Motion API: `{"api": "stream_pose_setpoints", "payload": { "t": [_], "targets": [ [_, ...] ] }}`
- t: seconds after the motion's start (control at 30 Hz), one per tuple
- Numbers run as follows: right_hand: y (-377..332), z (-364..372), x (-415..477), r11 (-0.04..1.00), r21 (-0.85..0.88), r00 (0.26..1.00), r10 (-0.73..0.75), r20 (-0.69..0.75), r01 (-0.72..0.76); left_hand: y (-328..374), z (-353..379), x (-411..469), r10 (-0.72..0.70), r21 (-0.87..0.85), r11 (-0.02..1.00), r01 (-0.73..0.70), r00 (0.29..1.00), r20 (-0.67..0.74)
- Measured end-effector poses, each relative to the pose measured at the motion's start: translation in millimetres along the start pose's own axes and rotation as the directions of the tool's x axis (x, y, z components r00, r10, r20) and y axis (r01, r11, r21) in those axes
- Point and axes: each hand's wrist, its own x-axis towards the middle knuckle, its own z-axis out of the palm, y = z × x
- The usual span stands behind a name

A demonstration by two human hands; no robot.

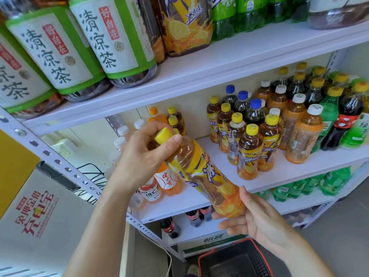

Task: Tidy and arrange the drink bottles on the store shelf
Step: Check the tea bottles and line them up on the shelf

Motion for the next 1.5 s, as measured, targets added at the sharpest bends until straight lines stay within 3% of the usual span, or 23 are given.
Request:
{"api": "stream_pose_setpoints", "payload": {
  "t": [0.17,0.27,0.4,0.5,0.57,0.7,0.83,0.93,1.13,1.23,1.3,1.4,1.5],
  "targets": [
    [4,2,12,0.986,-0.140,0.993,0.085,-0.076,-0.095,-6,2,7,0.019,0.249,0.968,-0.015,1.000,-0.017],
    [5,6,23,0.938,-0.322,0.978,0.066,-0.196,-0.128,-7,6,11,0.083,0.431,0.900,-0.064,0.996,-0.028],
    [10,12,42,0.797,-0.600,0.952,-0.123,-0.280,-0.073,-8,13,19,0.160,0.574,0.799,-0.181,0.983,0.087],
    [8,23,55,0.615,-0.787,0.930,-0.321,-0.180,0.060,-17,20,22,0.174,0.635,0.728,-0.260,0.965,0.196],
    [7,32,65,0.574,-0.810,0.925,-0.362,-0.117,0.122,-26,23,26,0.138,0.667,0.692,-0.276,0.958,0.252],
    [13,39,87,0.589,-0.795,0.925,-0.367,-0.101,0.147,-45,22,37,0.091,0.720,0.633,-0.285,0.951,0.296],
    [30,37,105,0.634,-0.770,0.952,-0.275,-0.137,0.072,-63,20,43,0.048,0.770,0.562,-0.304,0.941,0.336],
    [44,36,114,0.632,-0.774,0.965,-0.223,-0.139,0.034,-76,21,44,-0.031,0.840,0.448,-0.307,0.933,0.358],
    [52,34,120,0.654,-0.755,0.984,-0.161,-0.072,0.052,-85,24,45,-0.001,0.918,0.328,-0.224,0.971,0.237],
    [43,32,113,0.610,-0.790,0.986,-0.156,-0.050,0.057,-85,31,41,-0.004,0.948,0.272,-0.164,0.985,0.171],
    [34,30,101,0.503,-0.857,0.957,-0.288,-0.044,0.112,-84,34,38,-0.003,0.955,0.268,-0.127,0.991,0.132],
    [10,24,78,0.242,-0.951,0.820,-0.572,0.021,0.193,-78,39,35,0.019,0.965,0.243,-0.093,0.996,0.092],
    [-16,7,57,0.145,-0.976,0.695,-0.719,0.009,0.162,-66,50,38,0.099,0.952,0.276,-0.131,0.989,0.108]
  ]
}}
